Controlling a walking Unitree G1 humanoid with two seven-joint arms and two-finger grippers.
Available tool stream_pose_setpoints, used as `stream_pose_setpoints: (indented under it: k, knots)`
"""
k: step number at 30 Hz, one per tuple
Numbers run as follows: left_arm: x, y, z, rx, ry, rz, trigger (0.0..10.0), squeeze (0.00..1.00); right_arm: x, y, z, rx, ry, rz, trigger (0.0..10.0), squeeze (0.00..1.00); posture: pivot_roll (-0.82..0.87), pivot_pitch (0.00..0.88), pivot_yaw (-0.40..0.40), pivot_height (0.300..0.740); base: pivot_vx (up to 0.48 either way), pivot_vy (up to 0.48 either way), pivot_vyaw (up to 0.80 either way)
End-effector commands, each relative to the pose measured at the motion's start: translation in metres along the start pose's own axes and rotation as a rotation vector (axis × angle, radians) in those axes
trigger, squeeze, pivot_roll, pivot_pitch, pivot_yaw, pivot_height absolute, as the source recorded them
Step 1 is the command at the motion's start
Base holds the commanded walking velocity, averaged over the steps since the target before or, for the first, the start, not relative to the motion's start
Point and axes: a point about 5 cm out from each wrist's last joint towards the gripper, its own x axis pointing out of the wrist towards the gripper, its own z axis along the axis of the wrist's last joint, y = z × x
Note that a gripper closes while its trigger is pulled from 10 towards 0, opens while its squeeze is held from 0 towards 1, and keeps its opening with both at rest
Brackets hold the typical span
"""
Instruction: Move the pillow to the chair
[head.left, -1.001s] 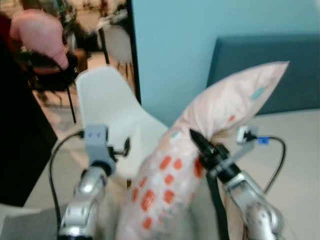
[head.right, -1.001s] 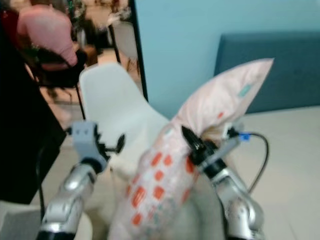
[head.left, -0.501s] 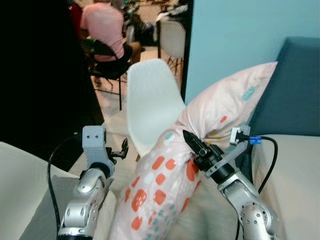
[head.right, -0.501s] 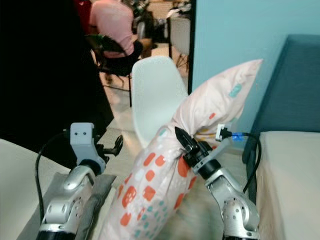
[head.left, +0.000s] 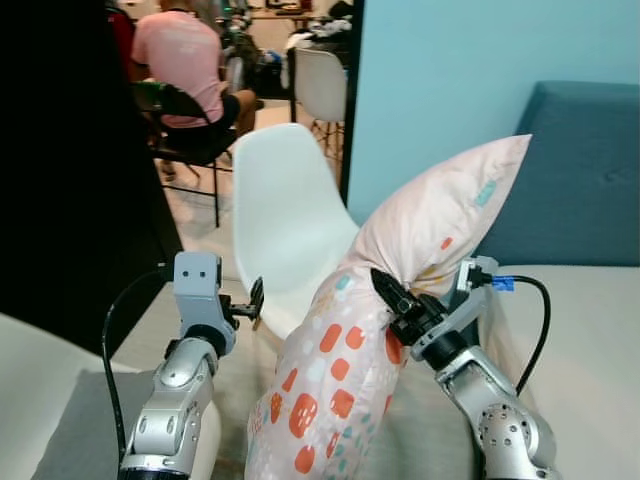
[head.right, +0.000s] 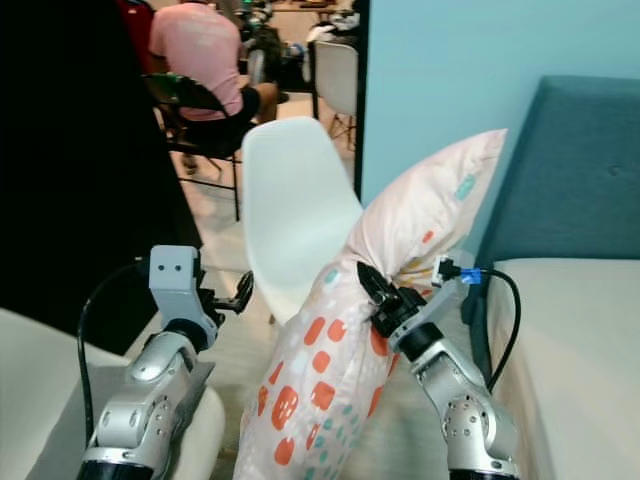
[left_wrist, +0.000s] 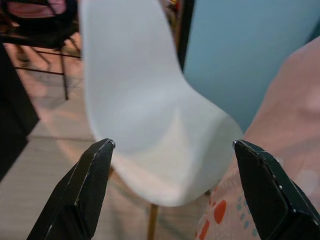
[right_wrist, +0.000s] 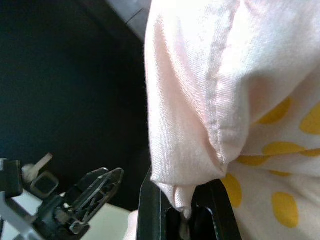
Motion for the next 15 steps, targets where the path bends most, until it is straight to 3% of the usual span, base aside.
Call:
stream_pose_setpoints:
  k: [1, 6, 15]
  knots:
    - [-0.0004, 0.0002, -0.0038, 0.008, 0.013, -0.005, 10.0, 0.00, 0.0029, 0.0051, 0.0112, -0.015, -0.045, 0.035, 10.0, 0.00, -0.06, 0.000, 0.004, 0.740, 0.315, 0.000, -0.77]
    - [-0.0002, 0.0000, -0.0039, 0.011, 0.012, -0.008, 10.0, 0.00, 0.0030, 0.0043, 0.0113, -0.014, -0.047, 0.030, 10.0, 0.00, -0.06, 0.000, 0.005, 0.740, 0.313, 0.000, -0.77]
    - [0.0004, -0.0009, -0.0027, 0.015, 0.006, -0.009, 10.0, 0.00, 0.0028, 0.0042, 0.0137, -0.014, -0.063, 0.031, 10.0, 0.00, -0.06, 0.000, 0.003, 0.740, 0.322, 0.000, 0.00]
